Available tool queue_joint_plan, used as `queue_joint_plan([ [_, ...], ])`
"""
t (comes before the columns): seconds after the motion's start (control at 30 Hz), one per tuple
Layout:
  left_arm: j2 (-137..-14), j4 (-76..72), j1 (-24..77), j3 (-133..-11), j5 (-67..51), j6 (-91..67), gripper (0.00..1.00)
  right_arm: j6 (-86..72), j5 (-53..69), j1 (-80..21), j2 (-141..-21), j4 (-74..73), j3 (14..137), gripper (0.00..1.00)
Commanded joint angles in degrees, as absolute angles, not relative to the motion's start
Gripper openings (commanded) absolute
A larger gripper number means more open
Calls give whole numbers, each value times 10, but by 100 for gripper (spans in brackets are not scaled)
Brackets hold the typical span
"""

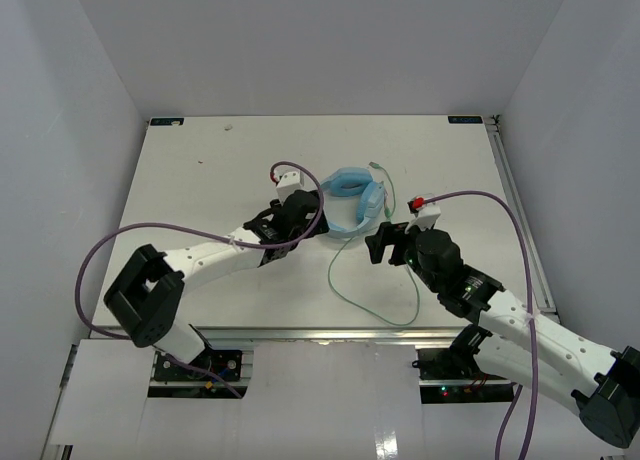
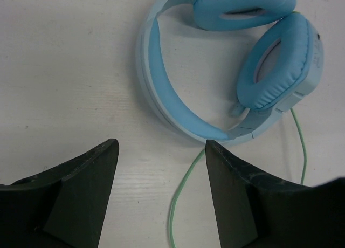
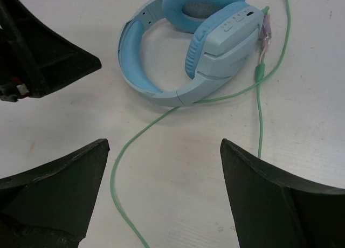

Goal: Wrap the headphones

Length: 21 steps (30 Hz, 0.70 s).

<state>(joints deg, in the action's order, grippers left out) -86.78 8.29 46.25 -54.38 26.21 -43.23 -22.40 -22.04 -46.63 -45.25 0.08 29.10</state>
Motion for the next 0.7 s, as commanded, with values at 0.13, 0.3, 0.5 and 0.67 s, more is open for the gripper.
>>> queue_joint_plan([
  [0.13,-969,137,449,-657,272,-450,72,-229,-204,-470,-431,15,287,91],
  [0.3,-1032,163,437,-703,269,-453,70,-228,-206,-470,-419,14,284,91],
  [0.5,-1055,169,435,-722,277,-455,68,-226,-203,-470,-422,14,286,91],
  [0.67,-1060,168,435,-725,283,-456,68,-227,-204,-470,-421,14,286,91],
])
